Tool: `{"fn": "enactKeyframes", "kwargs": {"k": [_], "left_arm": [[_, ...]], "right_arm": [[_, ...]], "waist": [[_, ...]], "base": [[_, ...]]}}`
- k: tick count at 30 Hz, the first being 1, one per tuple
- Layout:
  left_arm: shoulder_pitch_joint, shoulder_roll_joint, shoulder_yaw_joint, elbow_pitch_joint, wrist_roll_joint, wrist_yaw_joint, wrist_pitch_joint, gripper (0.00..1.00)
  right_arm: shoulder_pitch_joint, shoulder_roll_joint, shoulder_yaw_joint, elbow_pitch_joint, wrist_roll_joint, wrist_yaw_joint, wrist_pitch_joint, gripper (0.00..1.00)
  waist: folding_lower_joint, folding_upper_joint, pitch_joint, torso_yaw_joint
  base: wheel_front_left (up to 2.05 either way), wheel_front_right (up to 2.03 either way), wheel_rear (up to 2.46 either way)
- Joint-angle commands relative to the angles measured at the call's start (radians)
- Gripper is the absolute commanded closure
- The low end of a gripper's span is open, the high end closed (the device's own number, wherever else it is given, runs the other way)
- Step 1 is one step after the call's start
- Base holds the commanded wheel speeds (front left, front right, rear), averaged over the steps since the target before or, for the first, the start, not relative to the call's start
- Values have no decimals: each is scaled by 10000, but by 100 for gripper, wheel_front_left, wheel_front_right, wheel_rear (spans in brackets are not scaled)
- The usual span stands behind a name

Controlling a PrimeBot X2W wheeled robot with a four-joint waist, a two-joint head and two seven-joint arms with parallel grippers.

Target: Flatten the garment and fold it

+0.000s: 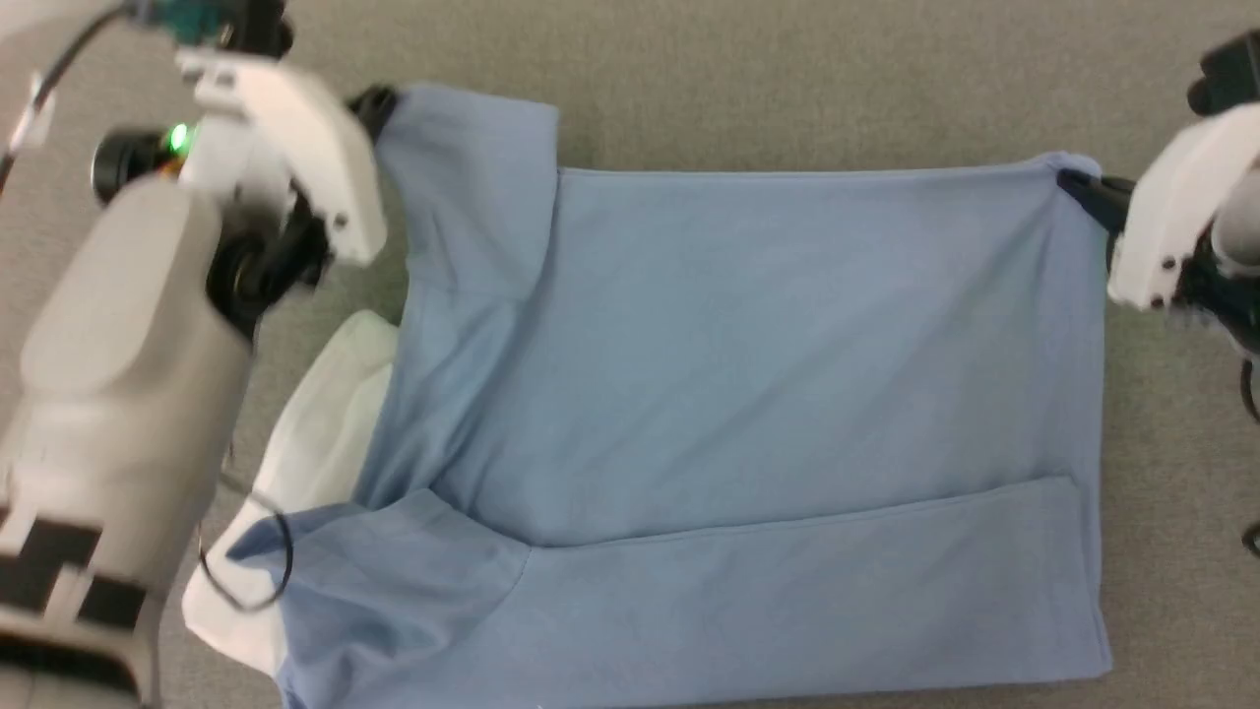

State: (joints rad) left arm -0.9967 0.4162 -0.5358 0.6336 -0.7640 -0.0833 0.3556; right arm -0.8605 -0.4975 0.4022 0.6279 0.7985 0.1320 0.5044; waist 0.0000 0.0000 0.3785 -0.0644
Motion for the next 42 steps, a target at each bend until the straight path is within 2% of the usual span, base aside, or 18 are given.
{"fn": "enactKeyframes", "kwargs": {"k": [1,4,11,15,19,22,23,24,25,26,30,37,42], "left_arm": [[273,78,69,-59,-76,59,-106,100],[1505,381,599,-901,-527,197,-900,100],[5133,1027,1371,-3651,-1126,1063,-2172,100],[7122,1143,1534,-4966,-1368,1631,-2550,100],[8521,1105,1452,-5624,-1491,2080,-2666,100],[9093,974,1312,-5723,-1592,2197,-2676,100],[9237,929,1261,-5750,-1624,2220,-2666,100],[9344,847,1258,-5782,-1670,2219,-2750,84],[9426,790,1282,-5826,-1619,2219,-2967,28],[9516,720,1299,-5820,-1586,2209,-3175,0],[9702,593,1309,-5386,-1253,2129,-3996,0],[9874,424,1732,-5531,-256,2713,-5769,0],[9732,315,2138,-6116,943,3052,-6141,0]], "right_arm": [[222,-75,-16,-50,-59,-13,-111,100],[1051,-311,-97,-602,-51,-13,-691,100],[3604,-686,-613,-2019,64,-13,-1401,100],[5052,-466,-1056,-2495,92,-13,-1525,100],[6143,-125,-1594,-2578,-100,-13,-1723,100],[6832,234,-2013,-2570,-341,-13,-1824,100],[7034,368,-2166,-2594,-394,-13,-1847,80],[7232,471,-2277,-2609,-512,-13,-1842,53],[7412,567,-2348,-2651,-646,-13,-1815,4],[7570,663,-2425,-2735,-780,-13,-1832,0],[8215,986,-2691,-3359,-1210,-13,-1861,0],[9559,1206,-3656,-5609,-2193,-13,-1958,0],[9779,1531,-4864,-6767,-2462,-13,-1484,0]], "waist": [[0,0,-708,108],[0,0,-1219,156],[0,0,-1913,328],[0,0,-2058,398],[0,0,-2161,444],[0,0,-2230,471],[0,0,-2247,466],[0,0,-2281,446],[0,0,-2306,412],[0,0,-2330,382],[0,0,-2452,254],[0,0,-2827,262],[0,0,-2993,409]], "base": [[0,0,0],[0,0,0],[0,0,0],[0,0,0],[0,0,0],[0,0,0],[0,0,0],[0,0,0],[0,0,0],[0,0,0],[0,0,0],[0,0,0],[0,0,0]]}}
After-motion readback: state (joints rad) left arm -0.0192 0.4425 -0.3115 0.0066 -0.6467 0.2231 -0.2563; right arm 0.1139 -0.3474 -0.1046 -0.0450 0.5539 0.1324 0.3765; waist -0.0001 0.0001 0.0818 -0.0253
